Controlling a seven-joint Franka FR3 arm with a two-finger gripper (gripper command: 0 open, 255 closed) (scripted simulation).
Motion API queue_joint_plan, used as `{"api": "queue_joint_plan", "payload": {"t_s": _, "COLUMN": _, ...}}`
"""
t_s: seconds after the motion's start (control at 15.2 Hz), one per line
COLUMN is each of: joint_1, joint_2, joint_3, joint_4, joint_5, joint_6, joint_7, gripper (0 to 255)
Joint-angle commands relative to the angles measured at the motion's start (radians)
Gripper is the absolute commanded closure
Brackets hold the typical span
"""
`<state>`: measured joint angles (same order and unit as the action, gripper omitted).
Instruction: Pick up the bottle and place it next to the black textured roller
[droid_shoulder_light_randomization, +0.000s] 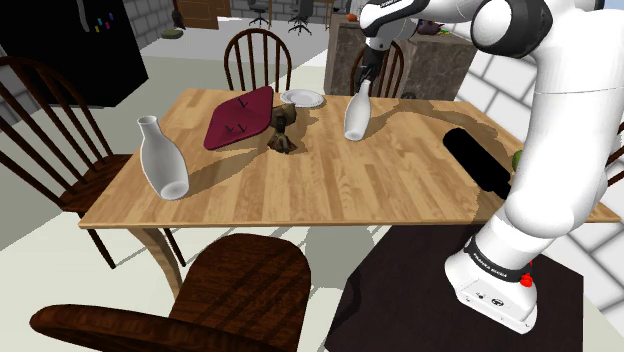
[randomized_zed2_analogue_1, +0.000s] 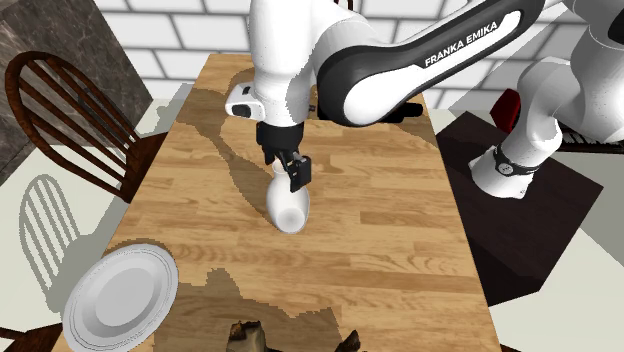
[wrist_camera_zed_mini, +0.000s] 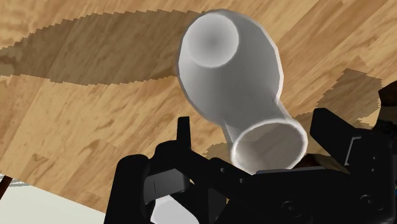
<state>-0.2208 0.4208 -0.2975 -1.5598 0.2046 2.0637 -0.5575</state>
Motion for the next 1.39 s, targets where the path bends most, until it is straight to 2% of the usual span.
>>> {"api": "queue_joint_plan", "payload": {"t_s": 0.0, "joint_1": 0.000, "joint_2": 0.000, "joint_3": 0.000, "joint_4": 0.000, "joint_5": 0.000, "joint_6": 0.000, "joint_7": 0.000, "gripper": 0}}
{"api": "queue_joint_plan", "payload": {"t_s": 0.07, "joint_1": 0.000, "joint_2": 0.000, "joint_3": 0.000, "joint_4": 0.000, "joint_5": 0.000, "joint_6": 0.000, "joint_7": 0.000, "gripper": 0}}
{"api": "queue_joint_plan", "payload": {"t_s": 0.13, "joint_1": 0.000, "joint_2": 0.000, "joint_3": 0.000, "joint_4": 0.000, "joint_5": 0.000, "joint_6": 0.000, "joint_7": 0.000, "gripper": 255}}
{"api": "queue_joint_plan", "payload": {"t_s": 0.73, "joint_1": 0.000, "joint_2": 0.000, "joint_3": 0.000, "joint_4": 0.000, "joint_5": 0.000, "joint_6": 0.000, "joint_7": 0.000, "gripper": 255}}
{"api": "queue_joint_plan", "payload": {"t_s": 1.32, "joint_1": -0.002, "joint_2": -0.022, "joint_3": -0.006, "joint_4": 0.088, "joint_5": -0.013, "joint_6": -0.109, "joint_7": 0.015, "gripper": 255}}
